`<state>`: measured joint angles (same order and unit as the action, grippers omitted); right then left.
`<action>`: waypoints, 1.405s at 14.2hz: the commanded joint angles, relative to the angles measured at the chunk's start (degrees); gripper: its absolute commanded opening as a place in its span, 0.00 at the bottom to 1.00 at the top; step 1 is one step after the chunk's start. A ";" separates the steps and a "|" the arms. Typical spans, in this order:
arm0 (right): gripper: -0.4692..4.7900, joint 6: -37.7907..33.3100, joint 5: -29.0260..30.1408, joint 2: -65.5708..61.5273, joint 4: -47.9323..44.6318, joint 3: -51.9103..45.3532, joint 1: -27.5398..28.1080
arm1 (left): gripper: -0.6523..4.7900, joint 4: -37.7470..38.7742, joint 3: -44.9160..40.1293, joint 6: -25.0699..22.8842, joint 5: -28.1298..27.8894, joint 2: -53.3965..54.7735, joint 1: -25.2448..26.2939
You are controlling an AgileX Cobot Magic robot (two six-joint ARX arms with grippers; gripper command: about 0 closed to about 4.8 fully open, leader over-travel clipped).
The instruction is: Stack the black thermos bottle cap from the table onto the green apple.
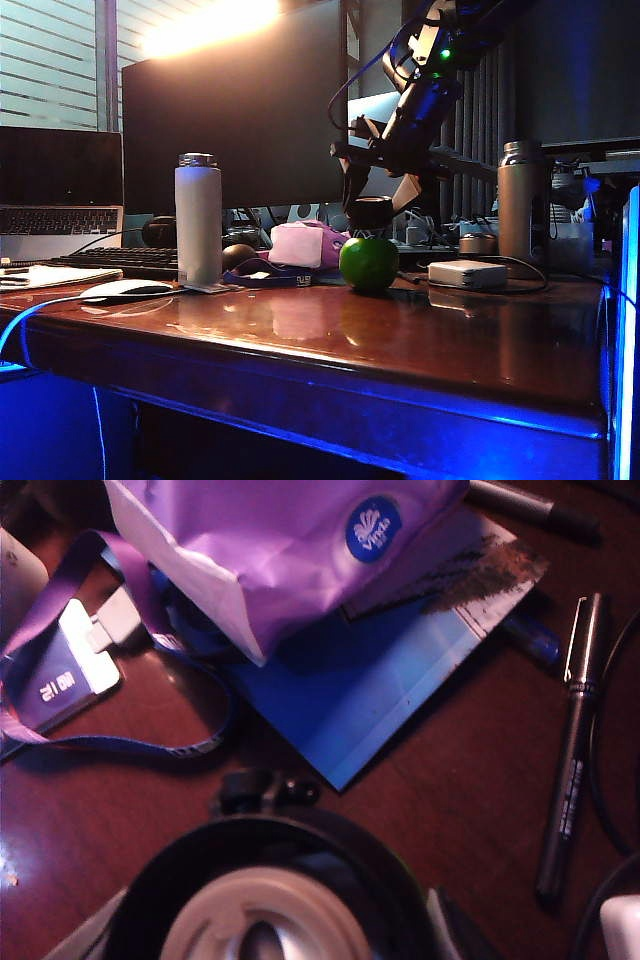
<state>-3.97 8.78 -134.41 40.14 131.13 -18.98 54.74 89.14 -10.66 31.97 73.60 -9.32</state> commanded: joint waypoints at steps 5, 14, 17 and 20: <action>0.73 0.17 0.33 -0.68 -0.92 0.07 -0.09 | 0.11 -0.42 0.28 0.15 0.39 -0.20 -0.04; 0.73 0.17 0.31 -0.68 -0.96 0.07 -0.09 | 0.11 -0.37 0.31 0.15 0.39 -0.20 -0.04; 0.91 0.20 0.33 -0.68 -1.01 0.07 -0.09 | 0.11 -0.39 0.28 0.15 0.39 -0.20 -0.04; 0.99 0.20 0.35 -0.68 -1.29 0.07 -0.09 | 0.11 -0.39 0.31 0.15 0.39 -0.20 -0.04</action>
<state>-3.95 9.02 -135.50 39.83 131.02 -18.98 54.74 89.14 -10.66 31.97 73.60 -9.32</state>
